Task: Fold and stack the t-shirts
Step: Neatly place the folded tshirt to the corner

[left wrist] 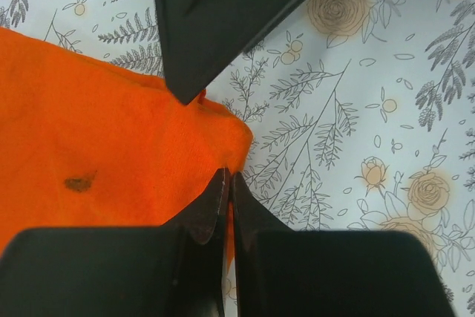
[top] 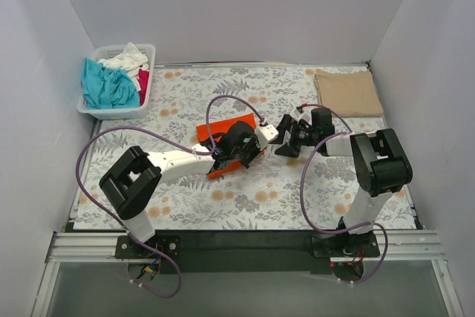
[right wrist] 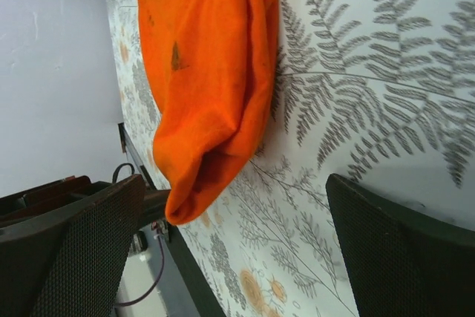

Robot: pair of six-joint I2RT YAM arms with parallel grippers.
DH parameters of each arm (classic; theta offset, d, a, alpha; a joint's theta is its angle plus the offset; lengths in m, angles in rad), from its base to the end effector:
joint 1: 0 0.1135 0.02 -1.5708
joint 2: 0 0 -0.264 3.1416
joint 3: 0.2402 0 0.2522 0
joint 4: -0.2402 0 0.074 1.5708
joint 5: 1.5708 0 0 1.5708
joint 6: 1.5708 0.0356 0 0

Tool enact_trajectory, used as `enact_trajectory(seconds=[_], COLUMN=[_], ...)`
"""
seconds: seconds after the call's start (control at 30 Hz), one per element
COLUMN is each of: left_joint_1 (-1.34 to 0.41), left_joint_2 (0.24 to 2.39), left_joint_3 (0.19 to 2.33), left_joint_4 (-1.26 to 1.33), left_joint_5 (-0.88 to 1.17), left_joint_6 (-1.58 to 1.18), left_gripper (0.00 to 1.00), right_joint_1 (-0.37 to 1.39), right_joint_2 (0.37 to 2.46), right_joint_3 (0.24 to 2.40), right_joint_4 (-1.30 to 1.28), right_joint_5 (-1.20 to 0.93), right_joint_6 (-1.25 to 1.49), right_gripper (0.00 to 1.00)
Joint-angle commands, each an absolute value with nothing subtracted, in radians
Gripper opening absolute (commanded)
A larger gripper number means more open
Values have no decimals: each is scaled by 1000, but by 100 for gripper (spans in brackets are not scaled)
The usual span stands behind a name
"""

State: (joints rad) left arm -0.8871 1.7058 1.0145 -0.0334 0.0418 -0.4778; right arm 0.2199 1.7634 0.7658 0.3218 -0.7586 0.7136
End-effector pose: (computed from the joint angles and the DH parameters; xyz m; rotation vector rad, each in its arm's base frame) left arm 0.2291 -0.2835 0.1925 0.5124 2.3572 -0.7241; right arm 0.3184 0.0962 0.1369 0.1371 2.3683 1.3327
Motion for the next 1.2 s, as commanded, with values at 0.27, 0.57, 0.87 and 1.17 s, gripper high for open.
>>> enact_trajectory(seconds=[0.27,0.57,0.87,1.17], left_joint_1=[-850,-842,-825,-697], left_joint_2=[1646,1640,1655,1562], left_joint_3=[1060,1058,1046,1083], left_joint_4=[-20,-14,-6,-156], left_joint_5=[133,170,169,327], left_joint_6=[-569,-609,-649,-748], left_gripper=[0,0,0,51], right_joint_1=[347,388,393,338], right_joint_2=[1887,2019,2026,1983], right_joint_3=[759,847,862,1127], right_joint_4=[629,643,637,104], right_joint_5=[-701,-640,-569,-436], right_joint_6=[1002,1034,1017,415], right_gripper=[98,84,34,1])
